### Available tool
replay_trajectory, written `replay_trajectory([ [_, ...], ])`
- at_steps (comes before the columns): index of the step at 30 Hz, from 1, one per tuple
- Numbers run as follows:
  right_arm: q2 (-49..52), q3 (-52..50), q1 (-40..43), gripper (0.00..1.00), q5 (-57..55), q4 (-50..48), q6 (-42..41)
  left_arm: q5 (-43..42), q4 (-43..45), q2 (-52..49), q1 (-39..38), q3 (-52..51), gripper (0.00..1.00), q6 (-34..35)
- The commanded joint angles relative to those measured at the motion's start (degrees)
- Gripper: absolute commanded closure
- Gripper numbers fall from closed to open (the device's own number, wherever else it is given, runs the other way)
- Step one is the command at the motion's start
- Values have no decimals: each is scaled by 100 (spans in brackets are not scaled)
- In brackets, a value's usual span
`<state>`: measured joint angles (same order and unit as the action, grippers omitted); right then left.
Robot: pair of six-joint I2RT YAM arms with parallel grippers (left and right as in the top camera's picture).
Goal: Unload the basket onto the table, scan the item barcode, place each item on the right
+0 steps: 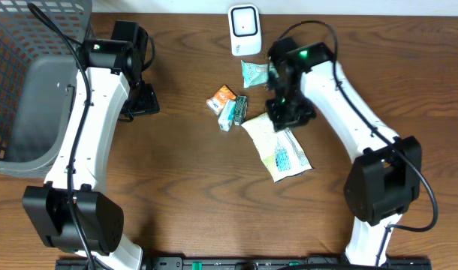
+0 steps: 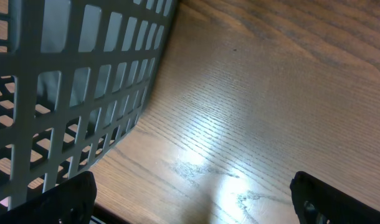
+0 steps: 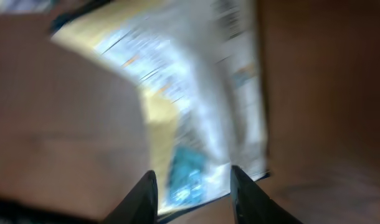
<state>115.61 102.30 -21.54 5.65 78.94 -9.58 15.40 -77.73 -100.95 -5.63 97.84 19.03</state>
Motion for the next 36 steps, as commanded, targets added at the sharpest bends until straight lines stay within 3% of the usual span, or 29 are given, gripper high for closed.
replay_trajectory([
  [1, -83, -138, 109, 66, -407, -221, -140, 116, -22, 7, 15, -24, 2, -74],
  [6, -70, -907, 17, 83, -428, -844, -111, 116, -20, 7, 15, -24, 3, -74],
  [9, -68, -1617, -72, 86, -96, -1335, -109, 116, -20, 7, 15, -24, 2, -74],
  [12, -52, -2275, -243, 99, 256, -1711, -109, 116, -20, 7, 15, -24, 3, -74],
  [18, -70, -2474, -688, 99, 485, -1453, -306, 116, -20, 7, 15, -24, 2, -74],
  [25, -76, -1069, -817, 99, -227, -55, -713, 116, -20, 9, 15, -24, 2, -74],
  [27, -76, -855, -824, 96, -227, 13, -708, 116, -20, 7, 15, -24, 2, -74],
  [30, -76, -767, -824, 80, -240, -42, -553, 116, -20, 9, 15, -24, 2, -74],
  [36, -72, -1375, -824, 79, -378, -527, -544, 118, -20, 7, 15, -24, 2, -74],
])
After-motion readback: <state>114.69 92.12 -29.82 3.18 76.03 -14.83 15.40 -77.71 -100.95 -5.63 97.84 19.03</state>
